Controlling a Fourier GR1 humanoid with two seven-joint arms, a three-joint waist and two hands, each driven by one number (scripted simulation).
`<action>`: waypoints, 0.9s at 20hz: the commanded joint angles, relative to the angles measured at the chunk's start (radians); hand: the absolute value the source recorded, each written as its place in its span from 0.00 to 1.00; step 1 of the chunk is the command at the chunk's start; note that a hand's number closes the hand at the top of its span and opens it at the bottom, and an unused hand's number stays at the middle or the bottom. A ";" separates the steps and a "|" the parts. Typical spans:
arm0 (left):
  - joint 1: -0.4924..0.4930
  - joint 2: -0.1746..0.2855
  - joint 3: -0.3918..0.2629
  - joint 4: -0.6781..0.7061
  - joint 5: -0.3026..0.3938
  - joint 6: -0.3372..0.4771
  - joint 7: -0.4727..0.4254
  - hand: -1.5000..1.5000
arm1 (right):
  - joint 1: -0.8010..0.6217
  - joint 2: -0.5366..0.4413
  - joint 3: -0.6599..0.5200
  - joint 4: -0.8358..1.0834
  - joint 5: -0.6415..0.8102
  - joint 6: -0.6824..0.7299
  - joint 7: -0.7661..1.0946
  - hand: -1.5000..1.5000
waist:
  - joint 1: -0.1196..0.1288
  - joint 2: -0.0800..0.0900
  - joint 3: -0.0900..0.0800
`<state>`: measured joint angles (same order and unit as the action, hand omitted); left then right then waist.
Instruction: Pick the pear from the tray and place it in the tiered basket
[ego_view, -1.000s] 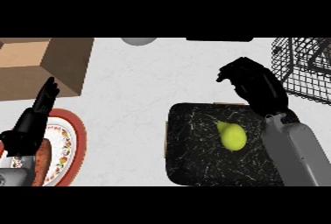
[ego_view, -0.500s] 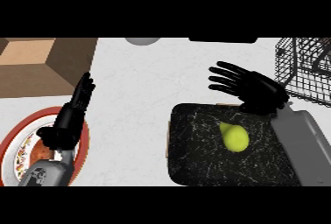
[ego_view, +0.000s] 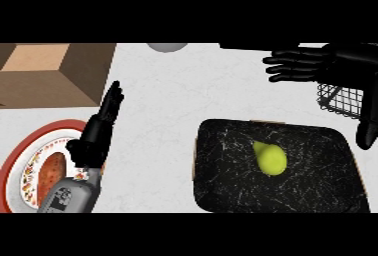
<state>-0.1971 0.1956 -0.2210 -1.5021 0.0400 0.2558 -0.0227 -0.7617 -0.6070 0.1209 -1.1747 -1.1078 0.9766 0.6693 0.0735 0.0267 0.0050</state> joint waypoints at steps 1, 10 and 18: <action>-0.017 -0.023 -0.022 -0.010 -0.020 0.021 0.025 0.50 | -0.121 -0.072 0.020 -0.040 0.091 0.250 0.025 0.00 | 0.013 -0.006 -0.001; -0.023 -0.030 -0.017 0.003 -0.039 0.039 0.048 0.50 | -0.277 0.017 0.099 -0.083 0.332 0.389 0.018 0.00 | -0.012 -0.013 -0.004; 0.030 -0.053 -0.037 -0.023 -0.070 0.063 0.046 0.50 | -0.313 0.107 0.078 -0.024 0.460 0.475 -0.027 0.00 | -0.038 -0.018 -0.004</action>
<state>-0.1935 0.1625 -0.2406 -1.5195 -0.0127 0.3043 0.0279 -1.0435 -0.5466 0.2074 -1.2145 -0.7126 1.2866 0.6515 0.0468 0.0114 0.0010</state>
